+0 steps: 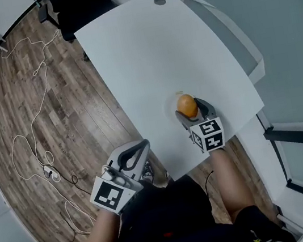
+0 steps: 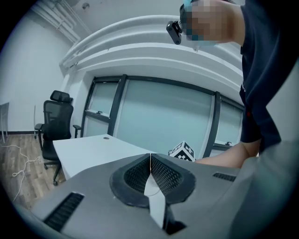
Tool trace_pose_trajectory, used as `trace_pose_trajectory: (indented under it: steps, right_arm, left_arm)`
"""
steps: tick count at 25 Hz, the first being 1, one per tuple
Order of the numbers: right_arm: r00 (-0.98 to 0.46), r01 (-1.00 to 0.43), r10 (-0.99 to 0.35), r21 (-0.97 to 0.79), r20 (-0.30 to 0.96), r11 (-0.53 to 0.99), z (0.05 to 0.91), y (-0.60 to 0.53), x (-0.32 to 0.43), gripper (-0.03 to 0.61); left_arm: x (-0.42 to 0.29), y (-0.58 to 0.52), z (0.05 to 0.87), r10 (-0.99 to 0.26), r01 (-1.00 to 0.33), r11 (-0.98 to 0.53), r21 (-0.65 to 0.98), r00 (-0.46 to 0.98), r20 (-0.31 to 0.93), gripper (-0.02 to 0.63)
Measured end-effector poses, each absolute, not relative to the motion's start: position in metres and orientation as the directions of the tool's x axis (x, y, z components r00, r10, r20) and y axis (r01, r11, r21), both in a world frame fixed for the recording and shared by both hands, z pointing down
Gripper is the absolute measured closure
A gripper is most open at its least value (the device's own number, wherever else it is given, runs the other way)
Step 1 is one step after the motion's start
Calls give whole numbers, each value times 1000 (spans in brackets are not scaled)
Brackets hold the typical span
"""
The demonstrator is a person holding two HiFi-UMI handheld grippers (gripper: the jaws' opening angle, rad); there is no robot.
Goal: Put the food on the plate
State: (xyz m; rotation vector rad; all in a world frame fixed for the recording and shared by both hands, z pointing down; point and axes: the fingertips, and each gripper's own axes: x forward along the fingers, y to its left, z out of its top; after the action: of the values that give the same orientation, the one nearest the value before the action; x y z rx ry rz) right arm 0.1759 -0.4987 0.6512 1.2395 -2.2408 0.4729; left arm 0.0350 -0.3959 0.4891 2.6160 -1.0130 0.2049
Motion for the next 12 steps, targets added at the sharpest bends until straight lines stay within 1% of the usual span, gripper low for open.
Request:
trace_pose_trajectory:
  steps: [3, 7, 12]
  right_arm:
    - [-425, -844, -620, -42, 659, 535, 681, -507, 174, 231]
    - [-420, -829, -590, -28, 689, 558, 704, -510, 171, 230]
    - [-389, -835, -583, -7, 713, 550, 716, -509, 167, 230]
  left_arm:
    - [35, -403, 494, -642, -693, -675, 253, 720, 262, 591]
    - [30, -405, 499, -655, -710, -658, 252, 705, 273, 591]
    - [18, -403, 502, -664, -723, -642, 255, 691, 287, 591]
